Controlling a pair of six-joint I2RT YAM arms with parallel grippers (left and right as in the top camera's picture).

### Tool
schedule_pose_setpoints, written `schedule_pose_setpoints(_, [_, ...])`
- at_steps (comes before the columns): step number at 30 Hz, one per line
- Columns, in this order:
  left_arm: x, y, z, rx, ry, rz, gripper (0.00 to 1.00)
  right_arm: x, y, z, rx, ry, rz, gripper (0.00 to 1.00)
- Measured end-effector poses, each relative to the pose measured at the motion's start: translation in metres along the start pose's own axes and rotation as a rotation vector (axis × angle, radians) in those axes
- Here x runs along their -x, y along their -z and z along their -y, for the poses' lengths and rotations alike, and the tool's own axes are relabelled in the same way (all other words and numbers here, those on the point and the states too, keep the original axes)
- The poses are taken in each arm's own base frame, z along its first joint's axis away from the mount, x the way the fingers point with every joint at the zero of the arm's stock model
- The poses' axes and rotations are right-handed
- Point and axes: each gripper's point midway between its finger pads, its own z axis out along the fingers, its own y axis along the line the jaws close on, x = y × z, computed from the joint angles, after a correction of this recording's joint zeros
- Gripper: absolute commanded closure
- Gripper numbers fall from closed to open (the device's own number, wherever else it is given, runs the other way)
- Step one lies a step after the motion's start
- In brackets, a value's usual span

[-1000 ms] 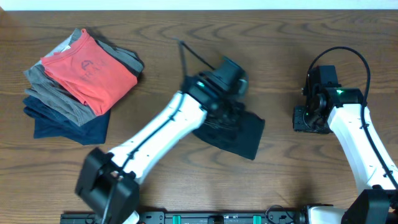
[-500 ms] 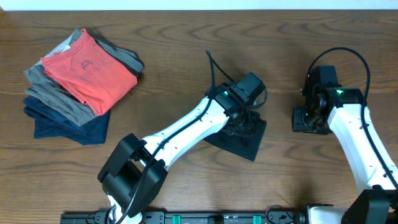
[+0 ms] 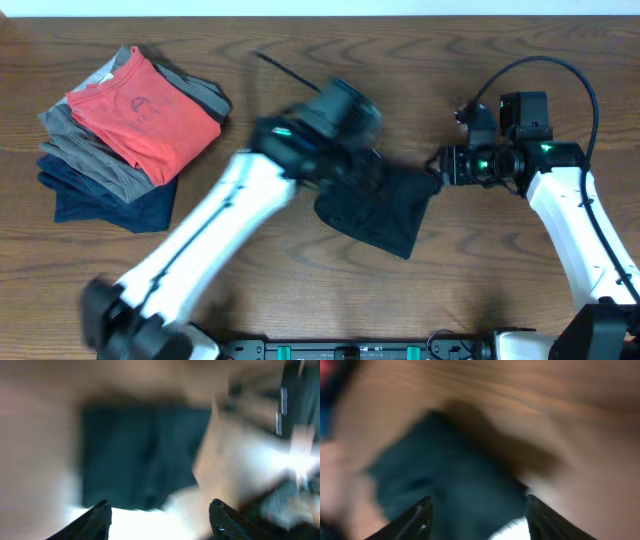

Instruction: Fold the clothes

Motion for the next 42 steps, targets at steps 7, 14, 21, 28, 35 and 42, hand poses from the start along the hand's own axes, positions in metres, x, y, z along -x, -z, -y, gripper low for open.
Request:
schedule_pose_setpoints(7, [0.038,0.032,-0.078,0.139,0.158,0.136,0.35,-0.011,-0.014,-0.056,0.162,0.137,-0.049,0.39])
schedule_pose_setpoints(14, [0.023,-0.035,-0.102,0.175,0.202,-0.039,0.35,-0.039,-0.047,-0.088,0.210,0.193,-0.177,0.51])
schedule_pose_setpoints(21, [-0.018,-0.102,-0.099,0.127,0.236,-0.277,0.36,-0.105,-0.082,-0.080,0.177,0.067,-0.445,0.58])
schedule_pose_setpoints(28, [-0.067,-0.149,-0.085,0.129,0.175,-0.477,0.36,-0.164,-0.088,-0.038,-0.014,-0.076,-0.622,0.56])
schedule_pose_setpoints(35, [-0.100,-0.146,-0.093,0.235,0.137,-0.608,0.40,-0.147,-0.092,-0.015,-0.156,-0.111,-0.526,0.52])
schedule_pose_setpoints(42, [-0.124,-0.122,-0.104,0.345,0.235,-0.721,0.42,-0.054,-0.117,0.025,-0.271,-0.027,-0.131,0.40])
